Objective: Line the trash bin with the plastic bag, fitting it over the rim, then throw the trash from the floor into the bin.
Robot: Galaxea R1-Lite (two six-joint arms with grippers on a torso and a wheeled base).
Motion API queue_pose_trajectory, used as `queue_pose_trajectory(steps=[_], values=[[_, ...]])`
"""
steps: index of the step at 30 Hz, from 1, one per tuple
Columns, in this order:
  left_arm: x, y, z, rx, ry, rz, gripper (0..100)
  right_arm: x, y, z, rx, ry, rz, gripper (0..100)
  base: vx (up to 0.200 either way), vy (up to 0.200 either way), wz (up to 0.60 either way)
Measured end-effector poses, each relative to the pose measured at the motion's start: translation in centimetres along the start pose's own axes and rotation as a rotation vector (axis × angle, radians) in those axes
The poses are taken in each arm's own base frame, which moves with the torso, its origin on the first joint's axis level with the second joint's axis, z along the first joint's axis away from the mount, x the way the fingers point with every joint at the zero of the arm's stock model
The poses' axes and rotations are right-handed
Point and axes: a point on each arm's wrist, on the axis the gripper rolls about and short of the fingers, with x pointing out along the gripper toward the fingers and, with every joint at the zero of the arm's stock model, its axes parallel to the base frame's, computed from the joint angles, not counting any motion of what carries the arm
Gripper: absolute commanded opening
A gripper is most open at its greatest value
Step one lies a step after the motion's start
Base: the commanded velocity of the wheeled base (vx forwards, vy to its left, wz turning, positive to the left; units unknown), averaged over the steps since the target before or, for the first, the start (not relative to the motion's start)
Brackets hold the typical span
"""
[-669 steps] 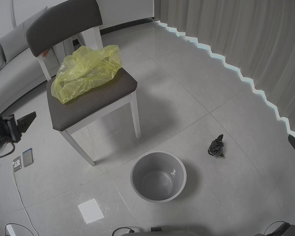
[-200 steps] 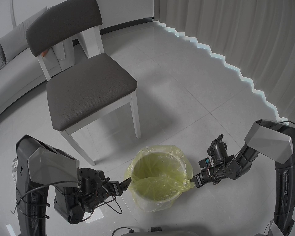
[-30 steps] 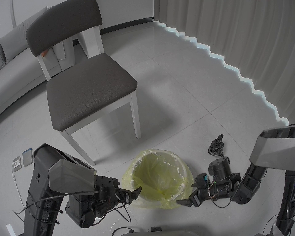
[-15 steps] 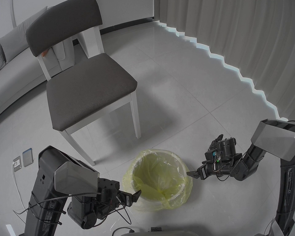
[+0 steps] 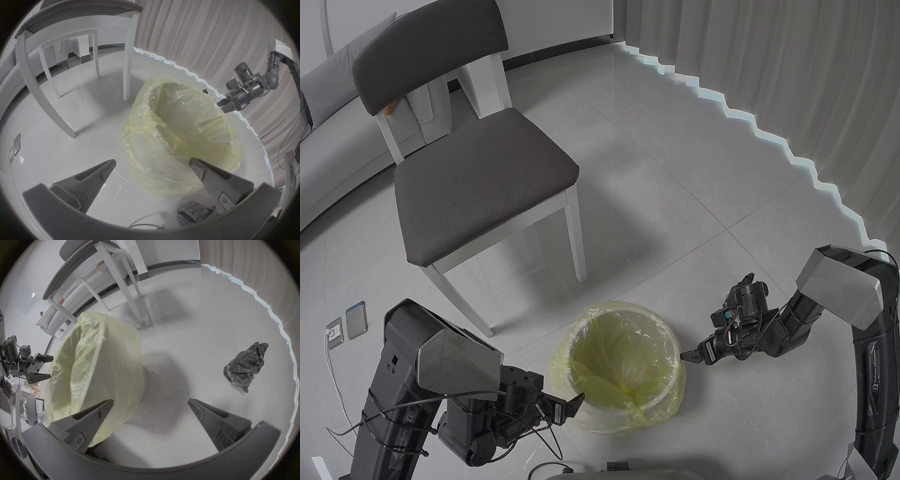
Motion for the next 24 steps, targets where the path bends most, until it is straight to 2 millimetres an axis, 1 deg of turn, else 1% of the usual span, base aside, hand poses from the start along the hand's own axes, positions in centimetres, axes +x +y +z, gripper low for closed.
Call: queue_pose_trajectory(steps=[6,10,14,19,21,24], values=[[-0.4,0.1,-0.3,0.007,0.023,0.002,100,0.2,-0.5,0.3,0.006,-0.006,-0.007,100,0.0,0.0,0.0],[-0.8,0.1,-0.1,0.001,0.019,-0.009,100,-0.6,-1.6,0.6,0.025,-0.021,-0.03,100,0.0,0.0,0.0],[-1.3,0.2,0.9,-0.012,-0.009,-0.018,100,-1.7,-3.7,0.9,0.059,-0.043,-0.07,100,0.0,0.0,0.0],[-2.1,0.1,2.0,-0.038,-0.047,-0.033,100,-3.0,-6.5,1.8,0.094,-0.089,-0.127,100,0.0,0.0,0.0],[-2.2,0.1,2.3,-0.041,-0.057,-0.036,100,-3.3,-7.5,2.4,0.103,-0.105,-0.145,100,0.0,0.0,0.0],[-2.5,0.1,2.7,-0.044,-0.068,-0.037,100,-3.6,-9.1,3.8,0.111,-0.135,-0.174,100,0.0,0.0,0.0]])
